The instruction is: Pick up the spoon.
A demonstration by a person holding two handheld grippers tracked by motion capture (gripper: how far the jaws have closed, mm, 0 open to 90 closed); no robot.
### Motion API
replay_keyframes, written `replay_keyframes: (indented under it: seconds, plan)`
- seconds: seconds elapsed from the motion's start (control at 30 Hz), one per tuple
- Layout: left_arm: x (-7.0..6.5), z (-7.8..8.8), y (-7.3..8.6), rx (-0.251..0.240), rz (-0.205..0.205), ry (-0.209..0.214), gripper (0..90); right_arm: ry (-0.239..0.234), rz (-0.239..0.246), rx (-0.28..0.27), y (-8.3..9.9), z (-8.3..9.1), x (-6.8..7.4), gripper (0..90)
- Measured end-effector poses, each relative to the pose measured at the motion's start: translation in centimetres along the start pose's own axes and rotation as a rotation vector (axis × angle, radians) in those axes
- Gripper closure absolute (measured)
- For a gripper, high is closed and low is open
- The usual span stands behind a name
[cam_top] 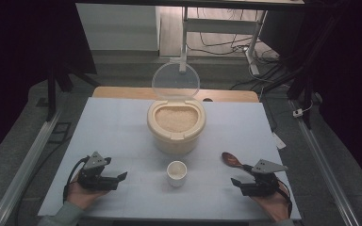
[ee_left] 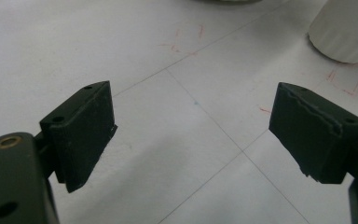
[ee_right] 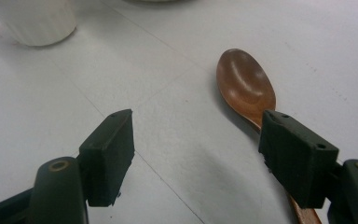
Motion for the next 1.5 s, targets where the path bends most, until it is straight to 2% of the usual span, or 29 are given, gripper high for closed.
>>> replay_keyframes:
  seconds: [0.97, 1.07, 1.27, 1.3, 1.37, 1.43, 1.5]
  plan:
    - [0.2, -0.1, 0.1, 0.007, 0.011, -0.001, 13.0, -0.043, -0.005, 0.013, -0.7, 0.7, 0.2, 29.5]
    - [0.2, -0.1, 0.2, 0.005, 0.013, -0.001, 12.9, -0.039, 0.004, 0.044, -0.9, 1.0, 0.1, 30.5]
    - [0.2, 0.0, 0.2, 0.006, 0.012, 0.001, 12.9, 0.001, 0.002, 0.137, -1.3, 1.5, -0.7, 31.1]
    - [0.2, 0.0, 0.2, 0.006, 0.012, 0.002, 12.9, 0.001, 0.002, 0.137, -1.3, 1.5, -0.7, 31.1]
    - [0.2, 0.0, 0.2, 0.008, 0.013, 0.004, 12.8, 0.013, 0.011, 0.178, -1.7, 1.9, -1.2, 31.1]
    - [0.1, -0.1, 0.3, 0.011, 0.013, 0.005, 12.7, 0.016, 0.006, 0.192, -1.9, 2.0, -1.3, 31.0]
    - [0.1, -0.1, 0.3, 0.013, 0.012, 0.008, 12.6, 0.022, 0.012, 0.244, -2.2, 2.4, -1.8, 30.5]
Point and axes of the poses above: each handheld gripper's, and its own axes: z roughly backward along the jaws, y roughly out of its underside, x roughly to its left, the point moved 7 cm from there along -z, roughly forward along the jaws, and after that the axes turned 10 degrees about x, right-handed, at the moved point
